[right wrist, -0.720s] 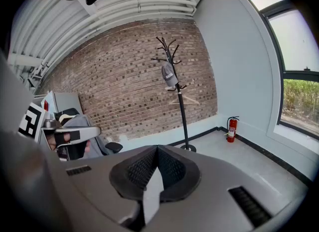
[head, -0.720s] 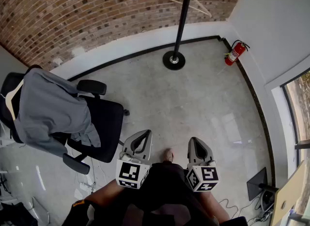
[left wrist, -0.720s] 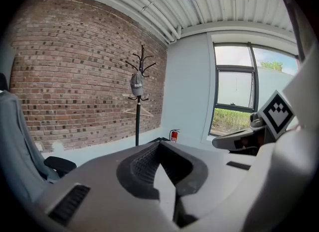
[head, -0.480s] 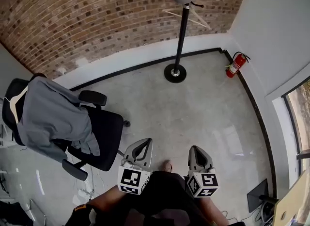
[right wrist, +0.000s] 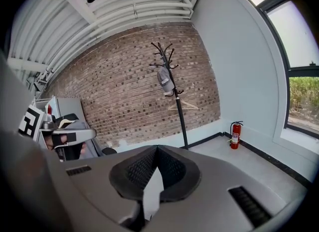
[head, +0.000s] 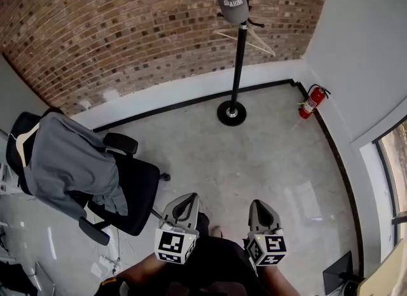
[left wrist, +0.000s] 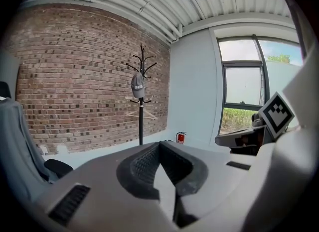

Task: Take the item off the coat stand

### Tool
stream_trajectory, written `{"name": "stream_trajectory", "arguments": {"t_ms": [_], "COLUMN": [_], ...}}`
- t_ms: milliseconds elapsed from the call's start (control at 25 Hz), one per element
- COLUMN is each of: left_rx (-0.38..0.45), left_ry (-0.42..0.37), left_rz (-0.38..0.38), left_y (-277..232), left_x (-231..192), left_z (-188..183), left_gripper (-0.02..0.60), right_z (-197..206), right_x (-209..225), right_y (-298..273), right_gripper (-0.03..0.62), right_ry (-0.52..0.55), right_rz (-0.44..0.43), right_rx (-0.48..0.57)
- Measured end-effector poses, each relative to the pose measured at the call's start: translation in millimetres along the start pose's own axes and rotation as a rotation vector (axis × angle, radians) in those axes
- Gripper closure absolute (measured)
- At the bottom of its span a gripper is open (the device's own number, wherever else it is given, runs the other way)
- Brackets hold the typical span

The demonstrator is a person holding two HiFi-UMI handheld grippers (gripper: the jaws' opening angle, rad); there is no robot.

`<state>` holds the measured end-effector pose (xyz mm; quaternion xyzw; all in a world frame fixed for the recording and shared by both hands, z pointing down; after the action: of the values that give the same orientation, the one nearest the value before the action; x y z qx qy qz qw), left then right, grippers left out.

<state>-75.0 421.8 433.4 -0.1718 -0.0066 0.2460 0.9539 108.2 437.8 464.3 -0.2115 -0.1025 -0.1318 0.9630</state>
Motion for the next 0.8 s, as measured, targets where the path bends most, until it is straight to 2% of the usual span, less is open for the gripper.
{"name": "stream_trajectory", "arguments": {"t_ms": [280,600,800], "left_rx": [0.004,0.041,0.052], "left_ry": [0.028,0.048,0.068], "left_rz": [0.014,0.083,0.114], "left_y": [-61,-179,-235], "left_x": [-34,-96,-143], "left_z": [-10,-71,-97], "left_gripper": [0.557,0.557,0.557], "right_z": [-18,-85,-123], "right_x": [8,28,30], "right_y": [-60,-171,-238], "right_gripper": [0.582,0.582,0.582], "right_ry": [-0.023,-0.009,-0.001], "right_rz": [-0.026,-0.014,0.011], "right_rx": [0.002,-0.009,-0.005]}}
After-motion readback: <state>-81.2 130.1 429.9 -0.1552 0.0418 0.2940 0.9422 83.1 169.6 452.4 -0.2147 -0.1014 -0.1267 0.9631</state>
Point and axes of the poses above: the fingertips, and each gripper's own axes: y backward along the fingers, x to its right, z out of its underside, the point moved 2 cm from there along y, backward along the fingers
